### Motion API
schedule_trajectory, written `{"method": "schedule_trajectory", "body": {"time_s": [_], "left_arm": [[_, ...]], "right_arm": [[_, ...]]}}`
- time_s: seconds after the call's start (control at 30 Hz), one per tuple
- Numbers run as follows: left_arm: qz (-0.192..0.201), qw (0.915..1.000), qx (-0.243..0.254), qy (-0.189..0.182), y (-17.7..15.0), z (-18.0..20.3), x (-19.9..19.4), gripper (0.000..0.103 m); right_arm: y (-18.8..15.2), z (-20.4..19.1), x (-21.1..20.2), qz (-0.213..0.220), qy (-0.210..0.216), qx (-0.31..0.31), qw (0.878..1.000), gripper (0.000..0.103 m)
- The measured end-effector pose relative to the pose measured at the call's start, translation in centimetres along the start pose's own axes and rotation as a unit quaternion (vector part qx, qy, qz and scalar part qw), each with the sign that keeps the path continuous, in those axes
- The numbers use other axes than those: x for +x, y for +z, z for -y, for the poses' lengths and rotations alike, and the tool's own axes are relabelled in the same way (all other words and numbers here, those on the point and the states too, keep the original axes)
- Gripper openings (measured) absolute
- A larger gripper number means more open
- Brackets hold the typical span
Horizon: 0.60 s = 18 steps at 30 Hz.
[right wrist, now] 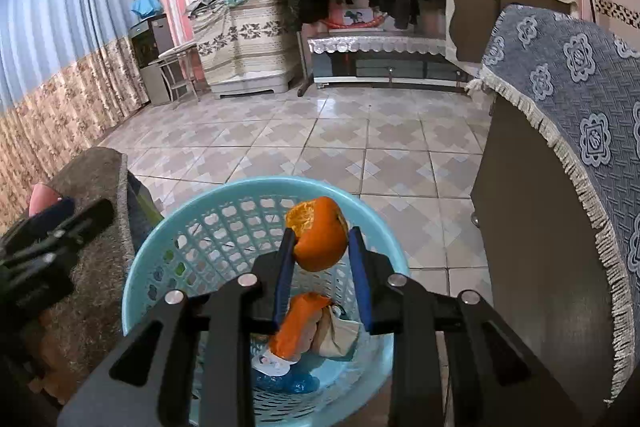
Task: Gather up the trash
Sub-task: 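Carry paper bag and orange over the blue basket and open both tools to drop them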
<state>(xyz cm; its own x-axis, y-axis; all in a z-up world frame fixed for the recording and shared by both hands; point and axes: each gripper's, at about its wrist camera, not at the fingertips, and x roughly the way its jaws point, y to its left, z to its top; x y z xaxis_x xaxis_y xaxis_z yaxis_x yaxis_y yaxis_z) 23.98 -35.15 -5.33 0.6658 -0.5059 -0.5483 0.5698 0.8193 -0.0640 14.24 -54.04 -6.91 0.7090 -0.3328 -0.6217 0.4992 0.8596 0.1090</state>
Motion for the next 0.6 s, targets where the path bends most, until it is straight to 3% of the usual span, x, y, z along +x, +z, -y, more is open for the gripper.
{"method": "schedule_trajectory", "body": {"time_s": [0.23,0.3,0.37,0.4,0.53,0.6], "left_arm": [[0.020,0.9988,-0.014,0.043,0.2,-3.2,-2.8,0.096],[0.021,0.9982,-0.011,0.055,-0.1,-3.9,-3.6,0.096],[0.019,0.9976,-0.011,0.066,-0.6,-4.7,-4.3,0.096],[0.018,0.9973,-0.013,0.071,-0.8,-5.1,-4.8,0.096],[0.014,0.9957,-0.032,0.086,-1.8,-7.2,-6.5,0.096],[0.010,0.9947,-0.039,0.094,-2.4,-8.2,-7.2,0.096]], "right_arm": [[-0.2,-2.9,0.5,0.007,-0.006,-0.036,0.999,0.031],[-0.3,-3.2,0.6,0.009,-0.007,-0.040,0.999,0.041],[-0.5,-3.2,0.3,0.016,-0.011,-0.033,0.999,0.062],[-0.6,-3.1,0.1,0.021,-0.008,-0.026,0.999,0.067],[-0.7,-3.1,0.0,0.024,-0.007,-0.023,0.999,0.070],[-0.9,-3.4,-0.3,0.031,-0.008,-0.026,0.999,0.078]]}}
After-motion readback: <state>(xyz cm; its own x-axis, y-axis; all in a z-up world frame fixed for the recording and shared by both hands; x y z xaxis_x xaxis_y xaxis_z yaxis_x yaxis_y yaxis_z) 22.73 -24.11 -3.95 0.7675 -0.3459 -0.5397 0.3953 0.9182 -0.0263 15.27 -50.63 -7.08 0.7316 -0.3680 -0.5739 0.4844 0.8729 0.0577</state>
